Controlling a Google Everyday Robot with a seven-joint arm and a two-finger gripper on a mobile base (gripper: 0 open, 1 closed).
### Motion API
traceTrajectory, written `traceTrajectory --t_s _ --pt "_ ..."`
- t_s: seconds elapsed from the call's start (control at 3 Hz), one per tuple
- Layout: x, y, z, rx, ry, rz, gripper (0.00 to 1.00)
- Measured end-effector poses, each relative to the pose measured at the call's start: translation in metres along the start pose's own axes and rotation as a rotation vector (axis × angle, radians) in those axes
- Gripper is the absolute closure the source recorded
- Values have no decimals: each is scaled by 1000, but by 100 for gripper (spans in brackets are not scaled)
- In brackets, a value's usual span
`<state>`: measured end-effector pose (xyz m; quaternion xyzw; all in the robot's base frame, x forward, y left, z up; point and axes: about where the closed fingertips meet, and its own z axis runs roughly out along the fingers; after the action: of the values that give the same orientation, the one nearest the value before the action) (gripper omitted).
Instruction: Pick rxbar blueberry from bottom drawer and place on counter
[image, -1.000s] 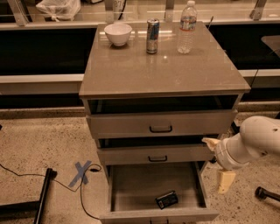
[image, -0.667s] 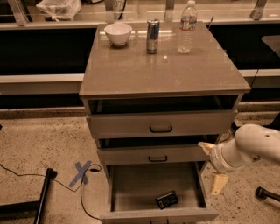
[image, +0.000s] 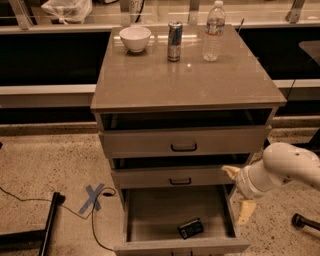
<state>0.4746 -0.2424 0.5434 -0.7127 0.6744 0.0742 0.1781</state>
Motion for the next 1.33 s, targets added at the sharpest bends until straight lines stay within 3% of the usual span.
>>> traceTrajectory --t_s 0.33,0.67,1.0,1.33 --pt "-6 1 42 -79 -38 -9 18" --pt "2 5 89 -114 -142 42 38" --pt "15 16 153 -175 -292 95 54" --pt "21 12 198 -192 -420 103 54"
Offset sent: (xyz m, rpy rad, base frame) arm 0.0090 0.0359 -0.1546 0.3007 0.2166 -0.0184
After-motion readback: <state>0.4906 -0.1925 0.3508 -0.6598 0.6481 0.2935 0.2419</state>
